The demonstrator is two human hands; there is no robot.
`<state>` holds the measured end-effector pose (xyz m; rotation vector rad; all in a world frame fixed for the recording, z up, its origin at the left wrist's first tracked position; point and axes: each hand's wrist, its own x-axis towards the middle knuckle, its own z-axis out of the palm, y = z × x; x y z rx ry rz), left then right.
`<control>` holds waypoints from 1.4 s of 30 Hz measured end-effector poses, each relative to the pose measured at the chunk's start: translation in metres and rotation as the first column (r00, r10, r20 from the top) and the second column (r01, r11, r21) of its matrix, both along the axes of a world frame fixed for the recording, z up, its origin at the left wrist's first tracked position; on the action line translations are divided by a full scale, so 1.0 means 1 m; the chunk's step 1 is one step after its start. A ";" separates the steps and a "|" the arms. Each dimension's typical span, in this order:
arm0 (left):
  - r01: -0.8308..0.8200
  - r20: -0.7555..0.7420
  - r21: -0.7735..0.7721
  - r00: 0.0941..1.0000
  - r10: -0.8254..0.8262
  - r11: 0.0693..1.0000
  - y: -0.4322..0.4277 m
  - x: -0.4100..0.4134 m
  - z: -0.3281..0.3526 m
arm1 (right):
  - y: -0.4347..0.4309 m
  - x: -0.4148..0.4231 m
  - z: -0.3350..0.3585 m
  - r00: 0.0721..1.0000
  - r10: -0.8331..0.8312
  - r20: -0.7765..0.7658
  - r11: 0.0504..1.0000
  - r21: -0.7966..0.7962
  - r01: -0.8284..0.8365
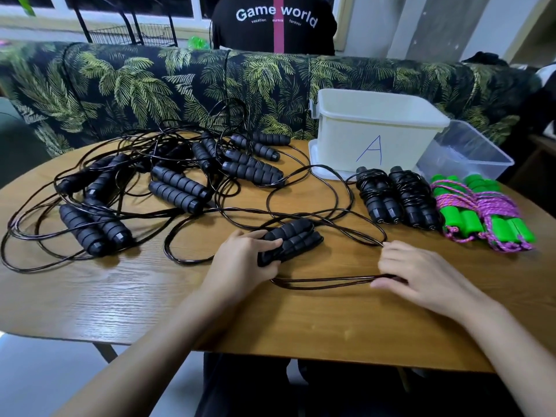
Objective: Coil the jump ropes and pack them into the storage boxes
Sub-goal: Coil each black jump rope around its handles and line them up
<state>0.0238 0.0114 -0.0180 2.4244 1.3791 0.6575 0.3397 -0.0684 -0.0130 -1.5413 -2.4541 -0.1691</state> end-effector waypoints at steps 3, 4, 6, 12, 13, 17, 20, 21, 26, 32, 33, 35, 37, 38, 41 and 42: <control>0.029 0.058 0.013 0.998 -0.030 1.000 0.005 -0.002 -0.010 | -0.001 0.007 -0.008 0.986 -0.072 -0.153 0.994 -0.096 0.058; 0.044 0.077 0.018 0.996 -0.045 0.999 0.008 -0.004 -0.014 | -0.001 0.007 -0.012 0.971 -0.105 -0.216 0.988 -0.135 0.076; 0.080 0.111 0.016 0.990 -0.082 0.997 0.011 -0.007 -0.020 | 0.002 0.005 -0.017 0.933 -0.180 -0.310 0.971 -0.206 0.119; 0.269 0.383 -0.044 0.894 -0.232 0.962 -0.003 -0.021 0.007 | 0.027 -0.007 0.005 0.849 -0.311 -0.428 0.907 -0.401 0.131; 0.344 0.384 -0.030 0.871 -0.307 0.938 -0.010 -0.021 0.015 | 0.034 -0.011 0.012 0.839 -0.312 -0.447 0.904 -0.412 0.116; 0.426 0.104 -0.132 0.904 -0.415 0.895 -0.040 -0.002 0.044 | 0.069 -0.043 0.049 0.858 -0.325 -0.399 0.918 -0.352 0.184; 0.203 -0.105 -0.139 0.970 -0.218 0.969 -0.044 0.011 0.048 | 0.079 -0.080 0.087 0.881 -0.318 -0.351 0.942 -0.222 0.251; 0.163 -0.111 -0.094 0.979 -0.173 0.982 -0.039 0.011 0.046 | 0.077 -0.092 0.098 0.878 -0.291 -0.380 0.955 -0.171 0.243; 0.069 -0.076 0.269 0.996 -0.050 0.961 -0.013 0.000 0.036 | 0.023 -0.150 0.107 0.892 -0.078 -0.445 0.990 0.073 0.123; -0.025 -0.020 0.416 0.999 0.037 0.909 -0.011 -0.008 0.050 | -0.025 -0.146 0.057 0.842 -0.078 -0.534 0.994 0.025 0.107; -0.023 0.027 0.376 1.000 0.013 0.926 -0.013 -0.009 0.047 | -0.029 -0.143 0.051 0.835 -0.097 -0.541 0.992 0.020 0.128; -0.037 0.125 0.323 0.992 -0.004 0.946 -0.016 -0.008 0.046 | -0.034 -0.138 0.045 0.839 -0.147 -0.524 0.983 0.020 0.185; -0.065 0.236 0.278 0.972 -0.002 0.958 -0.018 -0.007 0.052 | -0.036 -0.134 0.042 0.813 -0.204 -0.545 0.974 -0.032 0.223; -0.073 0.292 0.235 0.956 0.001 0.969 -0.020 -0.007 0.056 | -0.035 -0.133 0.042 0.780 -0.216 -0.588 0.975 -0.082 0.208; -0.024 0.438 0.065 0.899 -0.006 0.998 -0.028 -0.006 0.063 | -0.027 -0.135 0.043 0.603 -0.262 -0.753 0.961 -0.258 0.096; 0.024 0.477 0.021 0.878 -0.031 0.999 -0.031 -0.006 0.064 | -0.022 -0.137 0.044 0.543 -0.291 -0.788 0.950 -0.305 0.066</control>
